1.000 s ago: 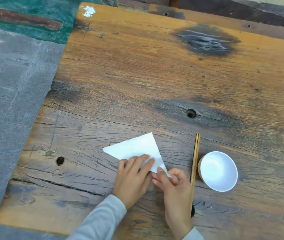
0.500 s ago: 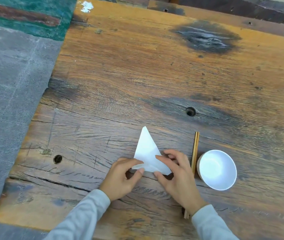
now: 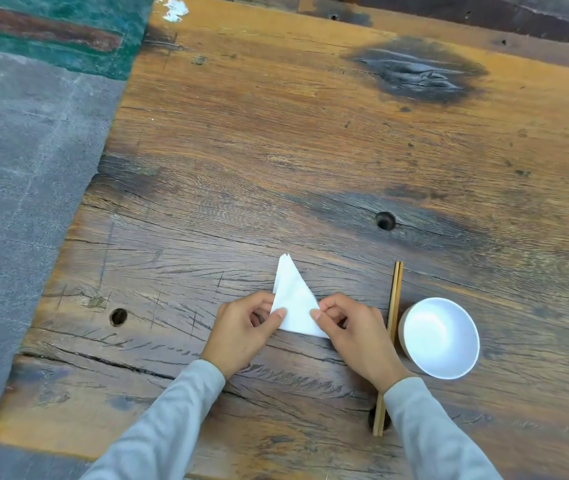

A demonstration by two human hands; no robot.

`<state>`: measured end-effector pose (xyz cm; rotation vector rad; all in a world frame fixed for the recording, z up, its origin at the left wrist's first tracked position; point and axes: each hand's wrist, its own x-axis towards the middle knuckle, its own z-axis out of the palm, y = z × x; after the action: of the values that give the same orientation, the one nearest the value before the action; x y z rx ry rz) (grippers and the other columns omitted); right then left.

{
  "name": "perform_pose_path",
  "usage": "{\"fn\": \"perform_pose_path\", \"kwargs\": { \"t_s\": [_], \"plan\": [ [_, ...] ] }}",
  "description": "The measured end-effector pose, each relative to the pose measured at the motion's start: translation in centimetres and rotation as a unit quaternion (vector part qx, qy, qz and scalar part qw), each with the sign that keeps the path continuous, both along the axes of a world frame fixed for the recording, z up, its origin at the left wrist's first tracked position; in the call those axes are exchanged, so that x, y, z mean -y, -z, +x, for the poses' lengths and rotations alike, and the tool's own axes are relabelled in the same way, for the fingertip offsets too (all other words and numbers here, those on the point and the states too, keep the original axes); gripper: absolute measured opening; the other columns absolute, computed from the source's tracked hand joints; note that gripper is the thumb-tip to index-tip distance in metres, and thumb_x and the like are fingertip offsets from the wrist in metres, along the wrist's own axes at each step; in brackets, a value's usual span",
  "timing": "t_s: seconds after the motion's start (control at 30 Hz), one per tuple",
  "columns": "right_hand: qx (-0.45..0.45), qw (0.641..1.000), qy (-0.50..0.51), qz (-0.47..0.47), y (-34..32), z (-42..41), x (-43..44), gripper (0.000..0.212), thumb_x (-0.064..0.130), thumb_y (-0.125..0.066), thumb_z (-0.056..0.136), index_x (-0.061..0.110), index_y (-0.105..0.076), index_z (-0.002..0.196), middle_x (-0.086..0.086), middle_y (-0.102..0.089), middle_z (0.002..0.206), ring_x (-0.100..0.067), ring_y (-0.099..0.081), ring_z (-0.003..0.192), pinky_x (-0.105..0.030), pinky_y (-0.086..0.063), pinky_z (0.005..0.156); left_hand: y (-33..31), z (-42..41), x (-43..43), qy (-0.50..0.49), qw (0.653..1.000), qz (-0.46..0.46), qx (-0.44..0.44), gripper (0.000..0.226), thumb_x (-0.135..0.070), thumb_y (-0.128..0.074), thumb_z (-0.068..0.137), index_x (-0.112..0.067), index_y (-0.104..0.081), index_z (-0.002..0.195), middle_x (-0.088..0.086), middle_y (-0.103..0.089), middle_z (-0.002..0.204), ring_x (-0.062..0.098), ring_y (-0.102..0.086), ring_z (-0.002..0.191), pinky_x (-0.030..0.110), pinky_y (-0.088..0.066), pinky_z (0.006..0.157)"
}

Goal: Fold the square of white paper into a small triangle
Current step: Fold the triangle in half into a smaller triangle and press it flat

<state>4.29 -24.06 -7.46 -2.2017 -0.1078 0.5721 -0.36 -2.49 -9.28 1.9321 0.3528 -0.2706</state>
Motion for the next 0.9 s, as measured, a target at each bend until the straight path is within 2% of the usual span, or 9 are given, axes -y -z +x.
{"fn": "perform_pose_path", "kwargs": {
  "t_s": [0.13,0.2,0.3,0.4,0.47,0.53,0.6,0.77,0.9],
  "plan": [
    [0.001,0.999,0.035,-0.006,-0.1,0.2,-0.4,0.012,0.038,-0.072,0.088,0.031,-0.067,0.080,0.011,-0.070,0.069,-0.004,-0.063,0.073,-0.008,-0.044,0.064,0.0,0.3,0.4,-0.027,0.999,0.022,0.003,0.004,-0.034,-0.077,0.084,-0.033,-0.075,0.087,-0.015,-0.072,0.076,0.007,-0.062,0.068,0.013,-0.047,0.065],
    [-0.005,0.999,0.045,-0.012,-0.1,0.4,-0.6,0.014,0.040,-0.072,0.087,0.030,-0.067,0.079,0.011,-0.069,0.068,-0.004,-0.062,0.071,-0.011,-0.046,0.064,0.0,0.4,0.6,-0.057,0.998,0.019,0.003,0.005,-0.036,-0.078,0.083,-0.031,-0.076,0.085,-0.015,-0.071,0.074,0.006,-0.062,0.067,0.015,-0.049,0.065],
    [-0.014,0.999,0.048,-0.022,-0.1,0.7,-0.8,0.017,0.043,-0.072,0.086,0.029,-0.068,0.077,0.010,-0.069,0.068,-0.004,-0.060,0.070,-0.013,-0.046,0.064,0.2,0.5,0.6,-0.095,0.995,0.028,-0.008,0.010,-0.027,-0.081,0.085,-0.034,-0.076,0.080,-0.020,-0.071,0.071,0.003,-0.063,0.068,0.018,-0.053,0.068],
    [-0.012,0.998,0.054,-0.019,-0.1,0.8,-0.9,0.018,0.042,-0.073,0.086,0.029,-0.069,0.074,0.010,-0.067,0.067,-0.005,-0.057,0.068,-0.010,-0.043,0.061,0.3,0.6,0.5,-0.115,0.993,0.000,-0.040,0.010,-0.024,-0.081,0.084,-0.031,-0.077,0.078,-0.019,-0.070,0.069,0.005,-0.064,0.069,0.040,-0.063,0.072],
    [-0.003,0.998,0.056,-0.013,-0.1,0.8,-0.9,0.018,0.039,-0.074,0.086,0.028,-0.070,0.073,0.010,-0.065,0.066,-0.006,-0.054,0.065,-0.010,-0.041,0.060,0.3,0.6,0.4,-0.122,0.991,-0.018,-0.049,0.005,-0.031,-0.080,0.080,-0.033,-0.076,0.080,-0.016,-0.071,0.069,0.011,-0.066,0.070,0.048,-0.063,0.072],
    [0.004,0.998,0.054,-0.012,-0.1,0.8,-1.0,0.015,0.037,-0.075,0.086,0.028,-0.072,0.075,0.010,-0.065,0.070,-0.007,-0.054,0.065,-0.012,-0.041,0.061,0.0,0.7,0.3,-0.125,0.991,-0.019,-0.047,0.010,-0.043,-0.077,0.075,-0.034,-0.075,0.079,-0.013,-0.071,0.070,0.017,-0.069,0.069,0.047,-0.063,0.072],
    [0.010,0.999,0.052,-0.013,-0.1,0.8,-1.0,0.011,0.036,-0.076,0.086,0.029,-0.073,0.077,0.009,-0.065,0.076,-0.008,-0.056,0.068,-0.010,-0.040,0.063,-0.3,0.9,0.3,-0.117,0.992,-0.009,-0.049,0.013,-0.047,-0.077,0.076,-0.034,-0.075,0.078,-0.015,-0.070,0.069,0.019,-0.068,0.064,0.045,-0.062,0.070],
    [0.014,0.999,0.046,-0.024,0.0,0.7,-1.0,0.010,0.035,-0.077,0.084,0.030,-0.074,0.076,0.007,-0.064,0.081,-0.009,-0.057,0.071,-0.017,-0.044,0.071,-0.4,1.2,0.4,-0.088,0.994,0.035,-0.059,0.017,-0.022,-0.079,0.086,-0.025,-0.072,0.071,-0.017,-0.063,0.059,0.021,-0.066,0.064,0.044,-0.061,0.068],
    [0.008,0.998,0.056,-0.028,0.1,0.7,-1.1,0.011,0.036,-0.077,0.084,0.030,-0.074,0.075,0.007,-0.063,0.082,-0.008,-0.056,0.073,-0.007,-0.037,0.068,-0.4,1.1,-0.1,-0.073,0.993,0.064,-0.063,0.019,-0.024,-0.077,0.086,-0.026,-0.070,0.069,-0.009,-0.065,0.061,0.017,-0.065,0.063,0.034,-0.058,0.069]
  ]
}}
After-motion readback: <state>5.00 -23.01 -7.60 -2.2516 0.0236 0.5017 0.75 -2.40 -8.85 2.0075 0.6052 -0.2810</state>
